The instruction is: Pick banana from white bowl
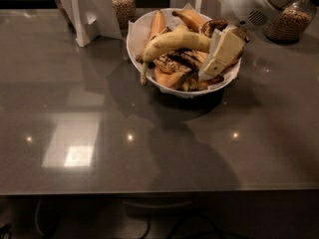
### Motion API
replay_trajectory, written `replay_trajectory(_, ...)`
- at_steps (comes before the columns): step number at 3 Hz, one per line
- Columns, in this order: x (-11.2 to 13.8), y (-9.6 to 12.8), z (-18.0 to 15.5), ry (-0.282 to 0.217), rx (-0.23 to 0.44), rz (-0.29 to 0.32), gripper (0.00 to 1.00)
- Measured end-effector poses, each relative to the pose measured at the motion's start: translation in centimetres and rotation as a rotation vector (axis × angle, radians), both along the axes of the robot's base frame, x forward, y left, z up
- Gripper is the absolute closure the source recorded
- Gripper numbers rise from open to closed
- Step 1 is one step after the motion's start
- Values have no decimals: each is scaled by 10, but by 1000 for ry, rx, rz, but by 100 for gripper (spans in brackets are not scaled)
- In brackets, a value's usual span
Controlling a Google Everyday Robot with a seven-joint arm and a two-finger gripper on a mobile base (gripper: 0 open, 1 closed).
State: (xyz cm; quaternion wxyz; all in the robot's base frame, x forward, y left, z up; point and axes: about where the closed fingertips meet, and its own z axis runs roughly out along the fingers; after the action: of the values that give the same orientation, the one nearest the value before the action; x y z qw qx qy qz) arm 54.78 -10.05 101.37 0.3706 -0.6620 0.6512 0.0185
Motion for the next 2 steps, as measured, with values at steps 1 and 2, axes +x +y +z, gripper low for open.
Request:
replay_trajectory(1, 1, 0, 0, -3, 1, 0, 0)
replay_trajectory(2, 6, 2, 3, -25, -9, 12, 0)
